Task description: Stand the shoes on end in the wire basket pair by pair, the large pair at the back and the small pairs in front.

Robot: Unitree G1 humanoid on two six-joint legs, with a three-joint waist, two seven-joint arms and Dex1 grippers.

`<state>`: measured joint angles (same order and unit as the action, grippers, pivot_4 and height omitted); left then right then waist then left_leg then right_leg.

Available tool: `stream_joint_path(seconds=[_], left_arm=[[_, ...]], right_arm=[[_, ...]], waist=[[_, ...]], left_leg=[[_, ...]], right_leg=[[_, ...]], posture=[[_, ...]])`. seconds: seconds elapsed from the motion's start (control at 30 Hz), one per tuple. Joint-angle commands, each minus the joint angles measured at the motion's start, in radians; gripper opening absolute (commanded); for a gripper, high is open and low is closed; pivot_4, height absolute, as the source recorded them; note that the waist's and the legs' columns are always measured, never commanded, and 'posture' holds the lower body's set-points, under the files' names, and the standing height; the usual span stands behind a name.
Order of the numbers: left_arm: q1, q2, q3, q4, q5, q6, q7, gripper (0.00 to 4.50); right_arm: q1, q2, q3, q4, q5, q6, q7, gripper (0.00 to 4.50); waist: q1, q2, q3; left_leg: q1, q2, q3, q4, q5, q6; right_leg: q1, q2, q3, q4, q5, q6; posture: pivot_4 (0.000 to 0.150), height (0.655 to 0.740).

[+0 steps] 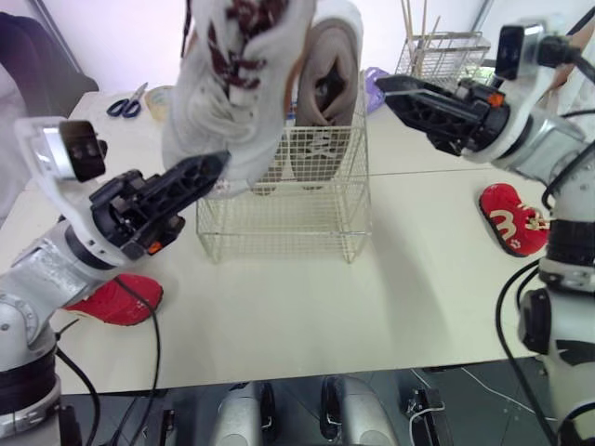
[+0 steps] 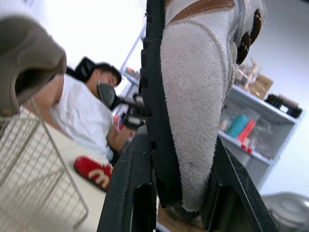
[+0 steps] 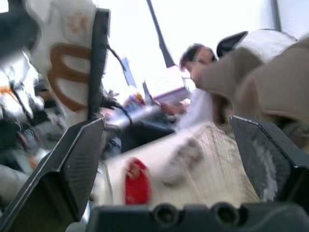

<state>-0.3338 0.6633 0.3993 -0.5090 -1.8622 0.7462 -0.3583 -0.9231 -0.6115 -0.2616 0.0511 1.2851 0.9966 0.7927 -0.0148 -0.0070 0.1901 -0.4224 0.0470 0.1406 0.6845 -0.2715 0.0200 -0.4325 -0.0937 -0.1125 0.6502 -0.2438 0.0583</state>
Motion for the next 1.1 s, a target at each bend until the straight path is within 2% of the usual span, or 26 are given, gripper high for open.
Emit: stream_joint_path(seconds=[0.03, 0.33, 0.7, 0.8, 1.0, 1.1], left_arm=[[-0.046, -0.056, -0.043, -0.006, 0.052, -0.059, -0.002, 0.84], [-0.083, -0.138, -0.128, 0.014, 0.18, -0.072, -0.048, 0.84], [-0.084, -0.204, -0.197, 0.011, 0.284, -0.072, -0.079, 0.84], [-0.082, -0.208, -0.196, 0.019, 0.296, -0.071, -0.083, 0.84], [-0.088, -0.196, -0.189, 0.04, 0.304, -0.059, -0.087, 0.84], [-0.096, -0.161, -0.184, 0.056, 0.343, -0.046, -0.078, 1.88]], right_arm=[[0.013, 0.097, -0.04, -0.118, 0.251, 0.047, -0.232, 4.46], [0.003, 0.193, 0.026, -0.189, 0.338, 0.041, -0.394, 4.46], [-0.041, 0.246, 0.053, -0.184, 0.335, 0.001, -0.425, 4.46], [-0.04, 0.245, 0.06, -0.198, 0.332, 0.0, -0.424, 3.6], [-0.046, 0.243, 0.062, -0.214, 0.31, -0.013, -0.394, 0.75], [-0.059, 0.221, 0.059, -0.224, 0.194, -0.075, -0.313, 0.69]], waist=[[0.002, 0.0, 0.0], [0.005, -0.001, -0.001], [0.004, -0.001, -0.001], [0.004, -0.001, -0.001], [0.004, -0.001, -0.001], [0.004, -0.001, -0.001]], left_leg=[[0.001, 0.0, 0.0, 0.0, 0.0, 0.0], [0.0, -0.001, 0.0, 0.001, 0.0, 0.001], [0.0, 0.0, -0.001, 0.001, 0.0, 0.001], [0.0, 0.0, -0.001, 0.001, 0.0, 0.001], [0.0, 0.0, -0.001, 0.001, 0.0, 0.001], [0.0, 0.0, -0.001, 0.001, -0.001, 0.001]], right_leg=[[0.001, 0.001, 0.0, 0.0, 0.0, 0.0], [0.002, 0.005, 0.0, -0.001, 0.0, 0.0], [0.002, 0.005, 0.0, -0.002, 0.0, 0.0], [0.002, 0.005, 0.0, -0.002, 0.0, 0.0], [0.002, 0.005, 0.0, -0.002, 0.0, 0.0], [0.002, 0.005, 0.0, -0.002, 0.0, 0.0]], posture=[[0.15, 0.74], [0.15, 0.74], [0.15, 0.74], [0.15, 0.74], [0.15, 0.74], [0.15, 0.74]])
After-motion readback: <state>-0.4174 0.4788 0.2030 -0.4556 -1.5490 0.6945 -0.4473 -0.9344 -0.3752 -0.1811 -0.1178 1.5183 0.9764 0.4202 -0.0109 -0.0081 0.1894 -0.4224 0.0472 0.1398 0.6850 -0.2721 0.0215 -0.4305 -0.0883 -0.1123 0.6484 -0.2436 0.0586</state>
